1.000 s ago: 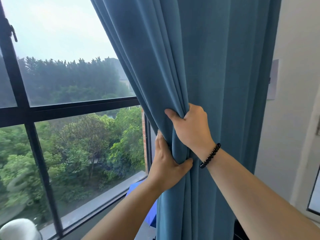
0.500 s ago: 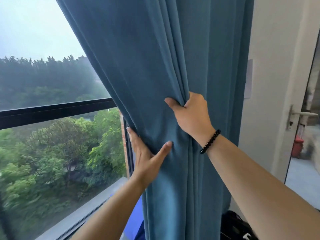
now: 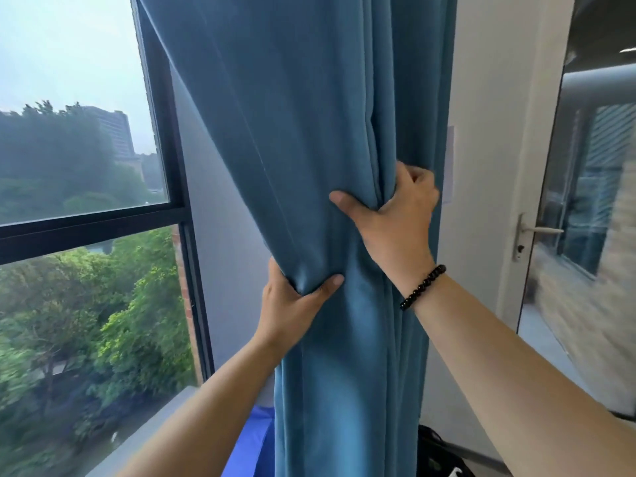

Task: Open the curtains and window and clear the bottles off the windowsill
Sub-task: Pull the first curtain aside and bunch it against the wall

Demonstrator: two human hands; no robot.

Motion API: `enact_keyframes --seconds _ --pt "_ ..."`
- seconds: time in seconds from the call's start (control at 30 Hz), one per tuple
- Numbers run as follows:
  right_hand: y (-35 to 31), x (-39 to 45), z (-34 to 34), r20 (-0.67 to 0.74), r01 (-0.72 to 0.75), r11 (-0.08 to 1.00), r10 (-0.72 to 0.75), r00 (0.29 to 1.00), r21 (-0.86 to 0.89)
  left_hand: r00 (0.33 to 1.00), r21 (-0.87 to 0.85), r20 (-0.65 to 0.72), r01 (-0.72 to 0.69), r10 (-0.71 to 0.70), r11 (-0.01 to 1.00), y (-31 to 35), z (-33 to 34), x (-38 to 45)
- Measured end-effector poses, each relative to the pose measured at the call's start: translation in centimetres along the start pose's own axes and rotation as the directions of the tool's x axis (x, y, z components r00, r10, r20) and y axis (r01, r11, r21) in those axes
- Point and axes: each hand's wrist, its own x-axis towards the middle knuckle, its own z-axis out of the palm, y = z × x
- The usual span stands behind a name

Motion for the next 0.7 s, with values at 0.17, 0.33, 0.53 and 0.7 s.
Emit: enact_keyframes --seconds 0.17,0.33,0.53,0.7 --pt "2.9 2.1 0.6 -0.181 -0.159 0.984 0.141 0.973 -0.086 0.998 -0.017 0.061 -0.034 0.035 0.999 -1.5 2.9 3.3" --pt "5.5 4.4 0.8 0.03 -0.166 0.961 0.164 0.986 0.222 0.981 -0.111 0.165 -0.087 0.105 0.99 -2.5 5.8 6.1" --pt "8.5 6.9 1.6 0.006 -0.113 0.964 0.115 0.993 0.242 0.955 -0.18 0.275 -0.064 0.112 0.982 -4.8 9.7 9.7" --pt "10.6 9.0 2.3 -0.024 -0.073 0.963 0.082 0.996 0.26 0.939 -0.248 0.319 -0.046 0.126 0.968 -5.9 12.2 11.9"
